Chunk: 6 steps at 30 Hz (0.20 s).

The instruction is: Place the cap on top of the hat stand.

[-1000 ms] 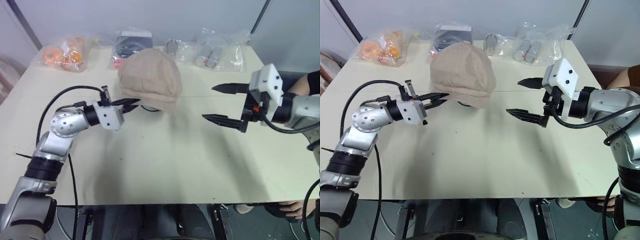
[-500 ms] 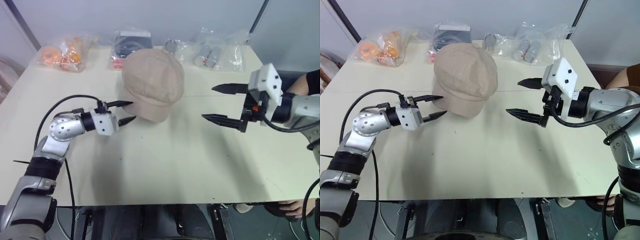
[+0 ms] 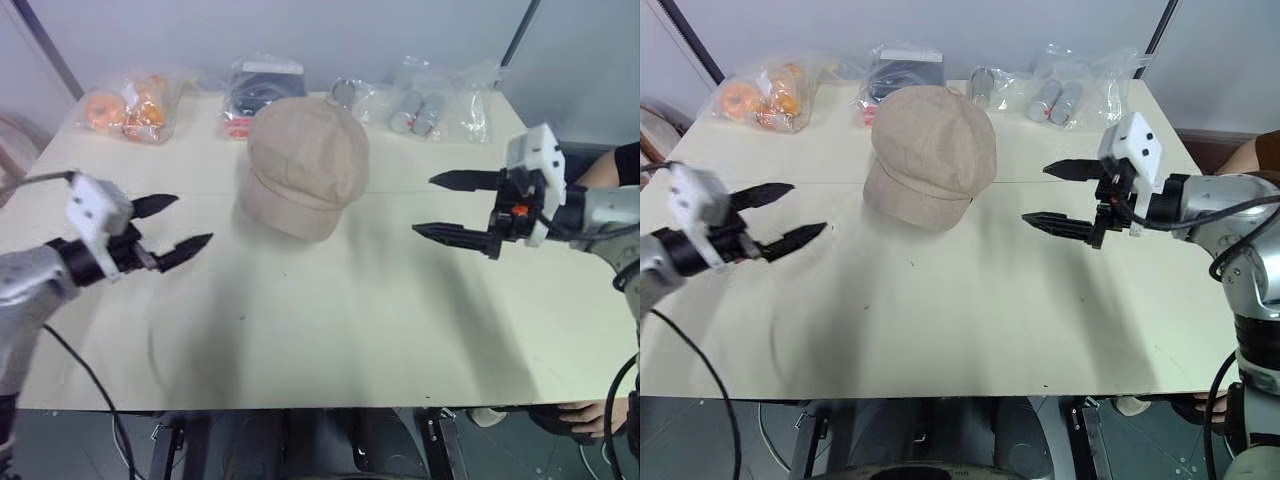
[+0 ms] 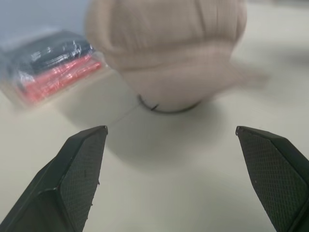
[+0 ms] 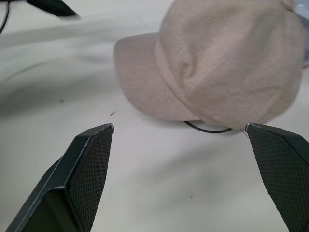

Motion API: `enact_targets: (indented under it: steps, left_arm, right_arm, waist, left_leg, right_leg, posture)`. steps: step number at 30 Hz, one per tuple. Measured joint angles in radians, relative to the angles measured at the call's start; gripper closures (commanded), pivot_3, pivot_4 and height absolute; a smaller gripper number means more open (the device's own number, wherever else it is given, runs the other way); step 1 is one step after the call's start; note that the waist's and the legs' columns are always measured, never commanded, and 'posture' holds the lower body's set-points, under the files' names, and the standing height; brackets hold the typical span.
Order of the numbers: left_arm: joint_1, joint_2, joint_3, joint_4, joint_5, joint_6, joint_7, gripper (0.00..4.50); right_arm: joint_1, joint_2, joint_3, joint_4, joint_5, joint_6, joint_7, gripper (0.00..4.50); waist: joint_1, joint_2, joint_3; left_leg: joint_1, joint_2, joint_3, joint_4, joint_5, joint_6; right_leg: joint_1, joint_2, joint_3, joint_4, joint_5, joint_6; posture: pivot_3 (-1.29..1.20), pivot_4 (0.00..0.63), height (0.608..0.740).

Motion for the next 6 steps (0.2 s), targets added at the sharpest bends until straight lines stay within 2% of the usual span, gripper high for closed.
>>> enact_targets:
  steps: [3, 6]
  left_arm:
    - [-0.044, 0.063, 0.127, 0.045, -0.163, 0.149, -0.034, 0.03]
    - [-0.071, 0.102, 0.174, 0.083, -0.188, 0.202, -0.052, 0.03]
  right_arm:
    - [-0.043, 0.002, -0.004, 0.074, 0.016, 0.014, 0.020, 0.00]
    - [-0.078, 0.013, -0.004, 0.139, 0.016, 0.022, 0.029, 0.00]
  waist:
    - [-0.001, 0.000, 0.000]
    - [-0.002, 0.000, 0.000]
  left_leg:
    - [0.000, -0.001, 0.001, 0.000, 0.000, 0.000]
    - [0.000, -0.003, 0.002, -0.001, 0.000, 0.000]
  right_leg:
    - [0.000, 0.000, 0.000, 0.000, -0.001, -0.001]
    - [0.000, 0.000, 0.000, 0.000, -0.002, -0.003]
  posture:
    - [0.00, 0.150, 0.740]
    - [0.00, 0.150, 0.740]
